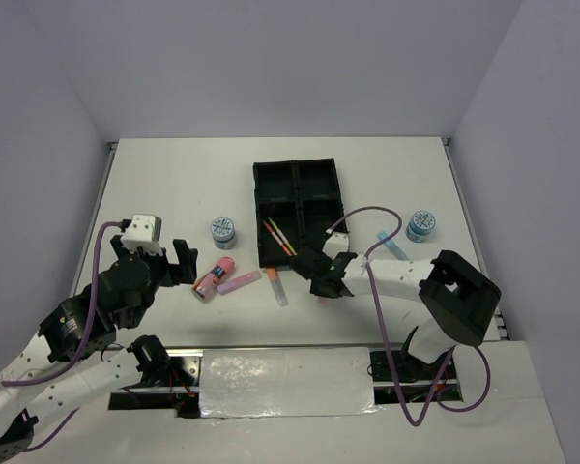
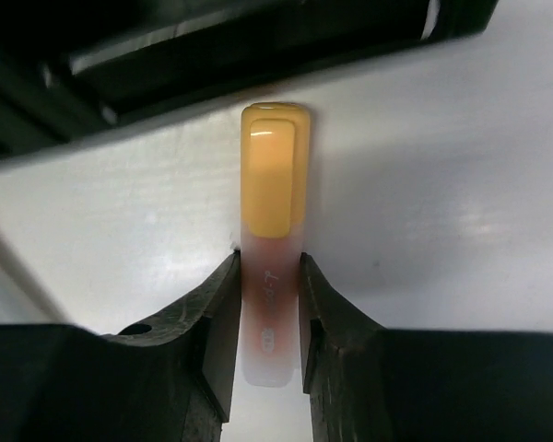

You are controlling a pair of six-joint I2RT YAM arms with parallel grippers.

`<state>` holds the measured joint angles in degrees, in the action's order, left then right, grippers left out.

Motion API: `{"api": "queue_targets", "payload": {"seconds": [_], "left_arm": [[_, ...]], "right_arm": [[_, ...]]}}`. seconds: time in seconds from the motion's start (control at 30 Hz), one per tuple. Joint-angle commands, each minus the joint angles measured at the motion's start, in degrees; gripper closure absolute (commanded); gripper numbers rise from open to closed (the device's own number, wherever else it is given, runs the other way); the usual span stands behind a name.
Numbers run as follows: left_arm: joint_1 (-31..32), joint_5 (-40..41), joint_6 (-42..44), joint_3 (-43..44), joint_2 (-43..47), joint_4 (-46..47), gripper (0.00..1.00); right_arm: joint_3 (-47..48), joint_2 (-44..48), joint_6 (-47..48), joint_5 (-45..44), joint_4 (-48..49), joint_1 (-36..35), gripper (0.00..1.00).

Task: Sort the stationery into containers
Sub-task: Pick up the pen from the center of the board, then move the storage box to the center of the board.

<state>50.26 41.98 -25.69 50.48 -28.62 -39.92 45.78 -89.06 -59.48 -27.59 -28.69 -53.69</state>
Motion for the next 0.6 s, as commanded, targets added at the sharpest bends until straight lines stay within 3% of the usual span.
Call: {"api": "queue_targets", "payload": {"seconds": [0.0, 0.13, 0.3, 0.4, 0.47, 0.53, 0.57], "left_arm": [[-0.3, 1.0, -0.1, 0.9, 0.3, 0.9, 0.01], [-0.3, 1.4, -0.2, 0.8, 0.4, 0.7, 0.01], [-0.3, 1.4, -0.1, 0.8, 0.8, 0.9, 0.01], [-0.3, 1.4, -0.1, 0.8, 0.5, 0.9, 0.01], [-0.3, 1.4, 0.0, 0.8, 0.3, 1.0, 0.01], [-0.3, 1.1, 0.0, 0.8, 0.2, 1.2, 0.01], [-0.3, 1.1, 0.1, 0.8, 0.1, 1.2, 0.01]], "right_arm": [[-1.7, 3.0, -2.7, 2.4, 0.4, -3.3, 0.89], [-1.7, 8.9, -4.1, 2.2, -2.7, -5.8, 1.0], [-1.7, 20.9, -0.6, 1.9, -2.6, -6.4, 1.0], [0.7, 23.8, 8.2, -0.1, -0.6, -5.6, 1.0], [2.9, 22.4, 20.9, -0.4, 1.7, -3.3, 1.0], [3.6, 19.9, 37.1, 5.5, 7.3, 0.7, 1.0], [6.8, 16.4, 39.5, 5.4, 5.6, 2.3, 1.0]]}}
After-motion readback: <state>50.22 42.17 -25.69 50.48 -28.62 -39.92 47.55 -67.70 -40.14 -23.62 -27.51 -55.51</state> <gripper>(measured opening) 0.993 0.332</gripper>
